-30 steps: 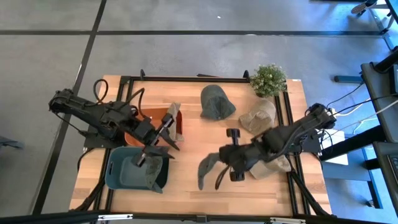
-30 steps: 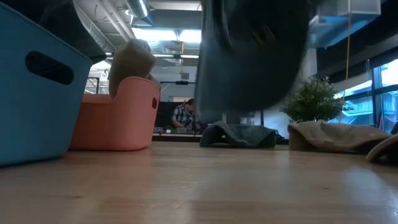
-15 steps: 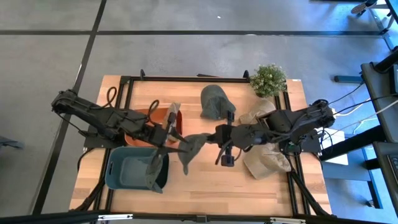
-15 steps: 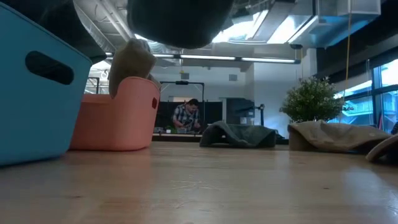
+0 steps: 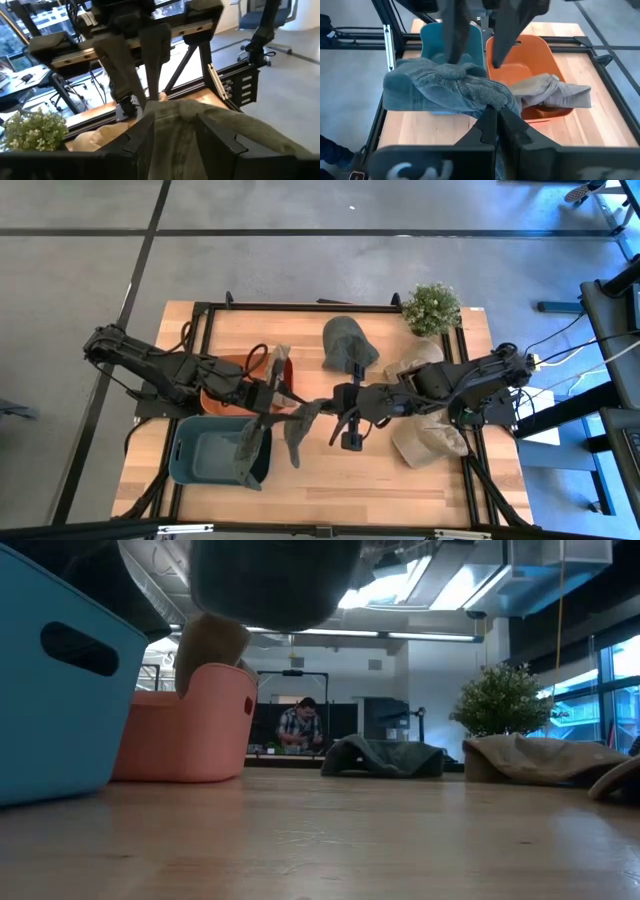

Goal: Pick & Place hat
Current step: Put the bottom gray cap into the blue bin

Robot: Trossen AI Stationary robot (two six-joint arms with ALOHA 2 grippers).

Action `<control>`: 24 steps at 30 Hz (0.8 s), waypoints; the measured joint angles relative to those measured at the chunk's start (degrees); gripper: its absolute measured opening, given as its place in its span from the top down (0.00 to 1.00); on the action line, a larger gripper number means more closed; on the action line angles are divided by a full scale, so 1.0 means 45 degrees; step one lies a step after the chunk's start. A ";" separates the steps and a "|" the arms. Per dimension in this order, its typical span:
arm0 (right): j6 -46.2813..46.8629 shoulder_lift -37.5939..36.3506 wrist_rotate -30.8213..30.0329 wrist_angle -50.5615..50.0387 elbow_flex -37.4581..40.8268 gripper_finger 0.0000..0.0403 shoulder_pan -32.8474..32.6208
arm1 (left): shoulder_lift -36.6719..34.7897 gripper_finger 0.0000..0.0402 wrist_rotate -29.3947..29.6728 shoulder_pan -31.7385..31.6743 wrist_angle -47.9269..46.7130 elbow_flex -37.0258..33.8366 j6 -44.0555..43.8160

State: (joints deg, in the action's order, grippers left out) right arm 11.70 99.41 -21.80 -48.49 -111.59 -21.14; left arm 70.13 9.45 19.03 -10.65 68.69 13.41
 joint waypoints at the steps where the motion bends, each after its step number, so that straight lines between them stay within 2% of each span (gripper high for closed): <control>1: 0.0000 0.0054 -0.0004 0.0119 0.0000 0.99 0.0031 | 0.0000 0.64 -0.0014 0.0017 -0.0014 0.0000 -0.0001; 7: 0.0143 0.0103 0.0099 0.0307 0.0000 0.99 0.0161 | 0.0075 0.55 -0.0576 0.0180 -0.0359 0.0000 -0.0101; 12: 0.0397 0.0106 0.0097 0.0533 0.0000 0.99 0.0213 | 0.0277 0.51 0.0136 0.0180 -0.0443 0.0000 -0.0159; 24: 0.0350 0.0336 0.0085 0.0428 -0.0001 0.99 0.0282 | 0.0466 0.55 0.0407 0.0180 -0.0360 -0.0010 -0.0514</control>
State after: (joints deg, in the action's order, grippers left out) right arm 13.28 100.92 -21.42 -46.56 -111.59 -19.87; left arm 72.23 11.29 19.84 -12.27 68.64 11.09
